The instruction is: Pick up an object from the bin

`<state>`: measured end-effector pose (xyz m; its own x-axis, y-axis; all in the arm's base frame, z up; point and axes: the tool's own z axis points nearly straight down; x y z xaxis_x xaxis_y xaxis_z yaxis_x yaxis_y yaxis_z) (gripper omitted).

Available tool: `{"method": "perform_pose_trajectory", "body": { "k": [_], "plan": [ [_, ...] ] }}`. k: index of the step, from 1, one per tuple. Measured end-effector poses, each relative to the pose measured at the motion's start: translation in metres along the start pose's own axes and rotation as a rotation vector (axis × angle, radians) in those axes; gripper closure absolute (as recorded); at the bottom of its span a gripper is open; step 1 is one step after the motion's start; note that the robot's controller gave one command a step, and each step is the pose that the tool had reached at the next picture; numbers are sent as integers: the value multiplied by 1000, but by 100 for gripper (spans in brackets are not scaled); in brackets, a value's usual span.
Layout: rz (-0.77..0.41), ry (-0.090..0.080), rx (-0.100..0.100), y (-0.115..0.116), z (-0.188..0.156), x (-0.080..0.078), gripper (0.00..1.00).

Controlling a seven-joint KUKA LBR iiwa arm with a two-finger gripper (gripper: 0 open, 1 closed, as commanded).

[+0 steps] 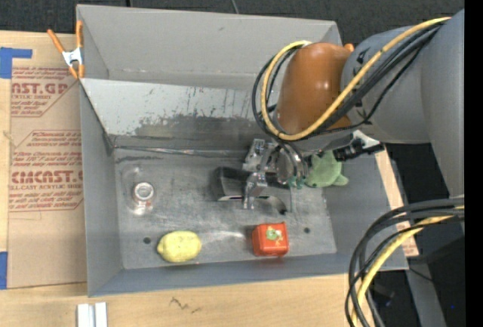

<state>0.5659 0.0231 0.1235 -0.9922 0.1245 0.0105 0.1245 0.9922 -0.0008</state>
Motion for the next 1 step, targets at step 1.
{"method": "perform_pose_trajectory", "body": {
  "k": [1],
  "plan": [
    [-9,-3,0,-11,-62,-8,100]
  ]
}}
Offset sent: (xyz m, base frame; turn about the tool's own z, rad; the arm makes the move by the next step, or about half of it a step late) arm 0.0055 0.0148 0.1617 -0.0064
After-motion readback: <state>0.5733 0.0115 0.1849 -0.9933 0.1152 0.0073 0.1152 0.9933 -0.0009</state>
